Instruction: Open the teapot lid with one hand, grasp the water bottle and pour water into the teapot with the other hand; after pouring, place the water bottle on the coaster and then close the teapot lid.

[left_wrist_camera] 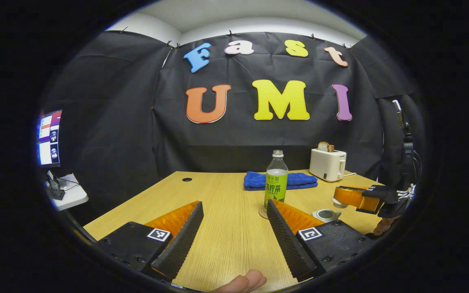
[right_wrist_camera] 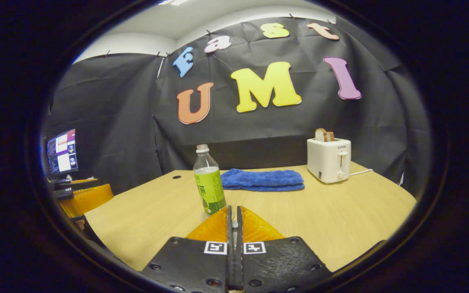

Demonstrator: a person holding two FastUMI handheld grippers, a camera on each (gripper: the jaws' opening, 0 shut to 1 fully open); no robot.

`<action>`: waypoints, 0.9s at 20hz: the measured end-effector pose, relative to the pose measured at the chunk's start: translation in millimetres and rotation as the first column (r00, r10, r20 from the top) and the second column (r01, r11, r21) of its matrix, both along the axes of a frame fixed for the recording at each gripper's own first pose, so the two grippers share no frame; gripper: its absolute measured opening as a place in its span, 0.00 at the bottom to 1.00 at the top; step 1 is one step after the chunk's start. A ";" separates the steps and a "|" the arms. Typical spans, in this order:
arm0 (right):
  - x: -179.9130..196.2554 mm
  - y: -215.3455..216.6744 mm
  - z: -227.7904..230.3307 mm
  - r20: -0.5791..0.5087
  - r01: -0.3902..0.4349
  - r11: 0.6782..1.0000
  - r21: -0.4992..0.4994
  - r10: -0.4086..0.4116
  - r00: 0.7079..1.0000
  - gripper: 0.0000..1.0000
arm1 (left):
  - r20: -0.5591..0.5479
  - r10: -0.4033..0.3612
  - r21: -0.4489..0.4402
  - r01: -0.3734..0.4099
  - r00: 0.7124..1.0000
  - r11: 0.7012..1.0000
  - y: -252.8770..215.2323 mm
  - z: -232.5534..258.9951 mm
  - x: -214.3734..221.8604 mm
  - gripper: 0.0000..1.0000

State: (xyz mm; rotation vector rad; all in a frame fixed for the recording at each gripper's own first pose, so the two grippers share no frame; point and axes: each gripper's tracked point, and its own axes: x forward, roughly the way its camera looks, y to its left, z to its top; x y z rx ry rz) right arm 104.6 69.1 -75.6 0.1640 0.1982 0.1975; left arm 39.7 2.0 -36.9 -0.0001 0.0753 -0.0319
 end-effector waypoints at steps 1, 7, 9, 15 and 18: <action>2.1 2.4 -2.8 0.000 0.004 1.000 -0.009 -0.004 1.000 0.00 | -0.007 0.024 0.001 -0.024 1.000 1.000 11.6 -0.3 0.1 0.98; 18.1 13.0 -27.9 -0.026 0.015 0.999 -0.033 -0.016 1.000 0.00 | -0.023 0.034 -0.040 -0.035 0.999 0.999 26.0 -0.9 -0.5 0.98; 20.7 14.5 -35.9 -0.039 0.022 0.998 -0.051 -0.024 0.999 0.00 | -0.029 0.033 -0.038 -0.034 0.999 0.999 28.2 -3.2 0.6 0.98; 21.8 11.1 -46.9 -0.032 0.041 0.995 -0.094 -0.044 0.999 0.00 | -0.030 0.013 -0.024 -0.014 0.999 1.000 23.4 -5.0 2.1 0.98; 18.8 13.5 -47.6 -0.023 0.036 0.996 -0.079 -0.038 0.999 0.10 | -0.033 0.001 -0.012 -0.001 0.999 1.000 18.2 -6.0 2.0 0.98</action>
